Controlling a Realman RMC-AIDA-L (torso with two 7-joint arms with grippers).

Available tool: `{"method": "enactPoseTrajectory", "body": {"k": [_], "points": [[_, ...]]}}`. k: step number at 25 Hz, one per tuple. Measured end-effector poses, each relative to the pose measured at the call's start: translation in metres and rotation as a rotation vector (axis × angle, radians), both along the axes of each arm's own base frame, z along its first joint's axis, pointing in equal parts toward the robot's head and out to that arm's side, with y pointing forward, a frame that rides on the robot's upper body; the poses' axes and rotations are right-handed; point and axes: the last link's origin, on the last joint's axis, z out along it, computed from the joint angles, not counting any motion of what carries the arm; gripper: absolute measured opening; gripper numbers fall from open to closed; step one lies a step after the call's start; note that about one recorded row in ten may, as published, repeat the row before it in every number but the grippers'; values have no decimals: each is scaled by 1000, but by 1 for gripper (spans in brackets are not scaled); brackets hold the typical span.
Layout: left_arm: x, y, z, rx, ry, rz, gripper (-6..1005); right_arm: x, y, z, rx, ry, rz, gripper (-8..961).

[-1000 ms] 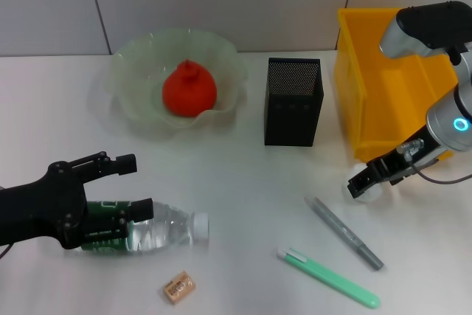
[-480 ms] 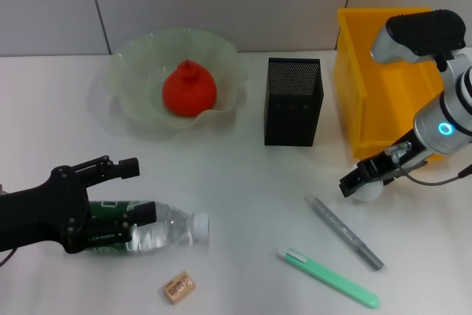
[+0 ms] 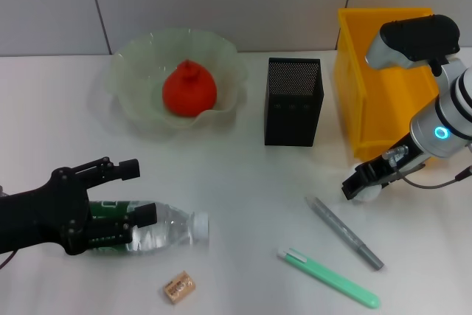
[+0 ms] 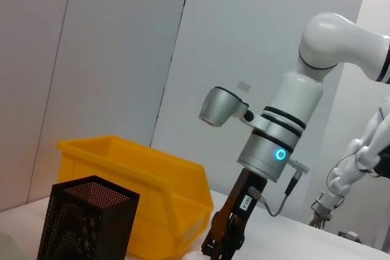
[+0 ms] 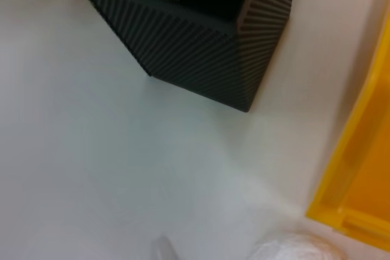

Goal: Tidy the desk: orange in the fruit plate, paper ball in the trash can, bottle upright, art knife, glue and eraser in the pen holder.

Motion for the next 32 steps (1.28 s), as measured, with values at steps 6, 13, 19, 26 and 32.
{"method": "enactPoseTrajectory", "body": {"k": [6, 13, 19, 26, 32], "points": [[-1, 0, 0, 2, -1, 6, 835, -4, -1, 6, 4, 1, 14, 565], [-4, 0, 3, 13, -6, 21, 834, -26, -28, 32, -65, 0, 46, 565], [-7, 0, 6, 25, -11, 35, 833, -51, -50, 67, -13, -6, 119, 566], [-4, 0, 5, 31, -16, 16, 833, -55, -50, 111, 175, -185, 151, 566], [-5, -2, 3, 32, -19, 13, 832, -34, -16, 106, 280, -189, 214, 566]]}}
